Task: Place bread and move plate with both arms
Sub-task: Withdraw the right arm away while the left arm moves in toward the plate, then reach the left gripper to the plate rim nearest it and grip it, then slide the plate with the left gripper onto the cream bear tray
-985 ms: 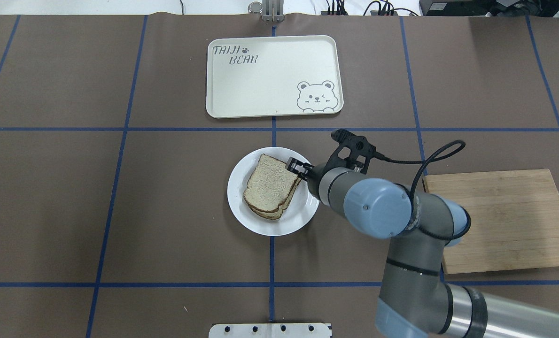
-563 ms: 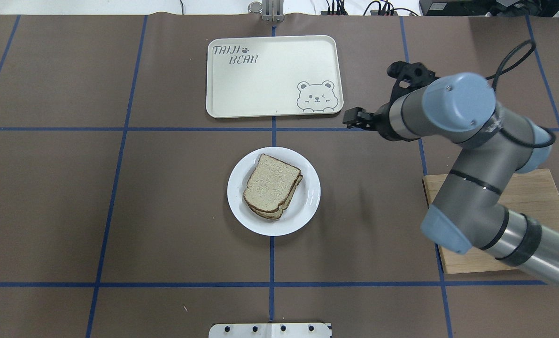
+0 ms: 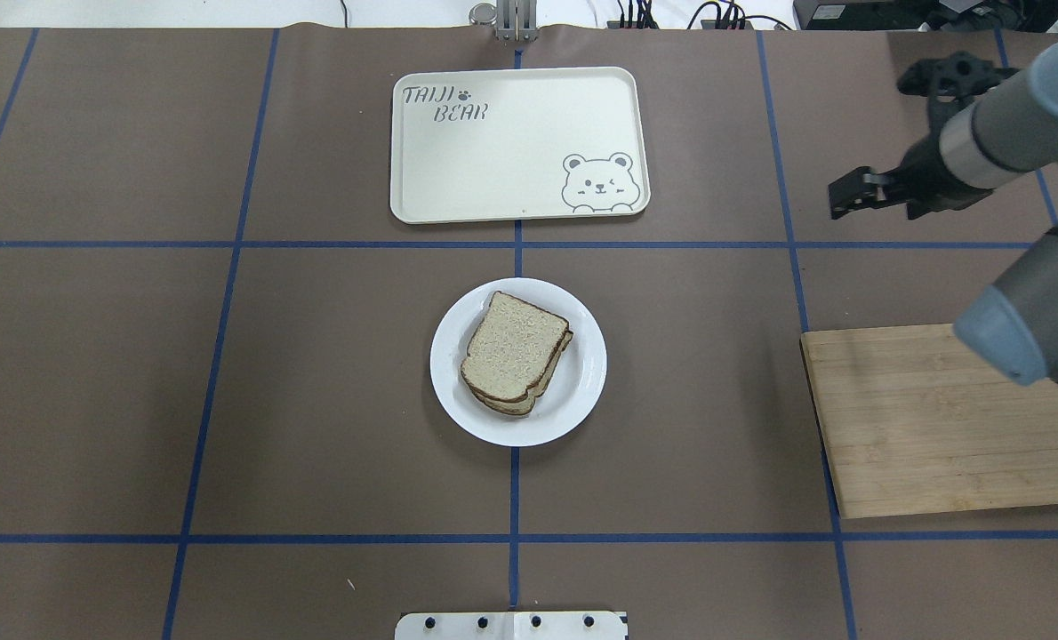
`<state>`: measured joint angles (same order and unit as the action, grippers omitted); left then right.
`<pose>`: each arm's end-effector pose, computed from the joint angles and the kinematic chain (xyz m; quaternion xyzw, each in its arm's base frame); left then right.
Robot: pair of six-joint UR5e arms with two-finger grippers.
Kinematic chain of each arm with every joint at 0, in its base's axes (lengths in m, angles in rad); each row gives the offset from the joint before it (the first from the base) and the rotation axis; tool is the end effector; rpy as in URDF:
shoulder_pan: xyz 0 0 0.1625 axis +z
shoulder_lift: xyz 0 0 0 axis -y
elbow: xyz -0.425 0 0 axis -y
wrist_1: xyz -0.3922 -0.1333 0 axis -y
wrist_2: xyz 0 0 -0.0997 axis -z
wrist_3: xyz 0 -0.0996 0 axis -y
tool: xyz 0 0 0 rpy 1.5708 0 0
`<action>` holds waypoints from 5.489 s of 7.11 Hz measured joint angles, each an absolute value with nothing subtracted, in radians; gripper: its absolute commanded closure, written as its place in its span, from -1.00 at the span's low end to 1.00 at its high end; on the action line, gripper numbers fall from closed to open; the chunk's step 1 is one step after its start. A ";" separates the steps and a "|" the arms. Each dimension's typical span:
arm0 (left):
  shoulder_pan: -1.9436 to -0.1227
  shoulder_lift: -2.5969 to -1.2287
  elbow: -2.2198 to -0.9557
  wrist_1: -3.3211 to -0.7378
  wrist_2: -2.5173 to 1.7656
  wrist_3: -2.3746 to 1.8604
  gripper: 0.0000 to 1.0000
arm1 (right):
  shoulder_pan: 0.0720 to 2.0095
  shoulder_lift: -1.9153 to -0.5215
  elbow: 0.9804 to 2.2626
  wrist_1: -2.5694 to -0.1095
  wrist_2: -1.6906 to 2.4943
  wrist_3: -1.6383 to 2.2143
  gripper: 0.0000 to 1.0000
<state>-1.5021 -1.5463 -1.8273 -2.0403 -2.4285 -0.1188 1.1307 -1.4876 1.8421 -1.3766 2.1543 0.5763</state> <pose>-0.0242 -0.4923 0.4826 0.2746 0.4180 0.1214 0.8574 -0.1555 -0.5143 0.4688 0.0920 -0.3681 -0.0150 0.9251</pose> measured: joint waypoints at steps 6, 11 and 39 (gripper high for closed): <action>-1.022 -1.672 -1.816 -2.493 -2.385 -1.086 -0.96 | 1.575 -1.876 1.766 -1.380 2.339 -0.077 -1.00; -0.662 -1.915 -1.570 -2.737 -2.000 -1.552 -0.69 | 1.609 -1.884 1.757 -1.376 2.332 -0.088 -1.00; -0.593 -2.160 -1.284 -2.967 -1.647 -2.116 1.00 | 1.609 -1.852 1.746 -1.385 2.333 -0.074 -1.00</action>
<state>-0.5934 -2.1597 -1.2839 -2.9671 -1.6471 -2.1161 1.6092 -1.8524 1.7464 -1.3850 2.3332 -0.0736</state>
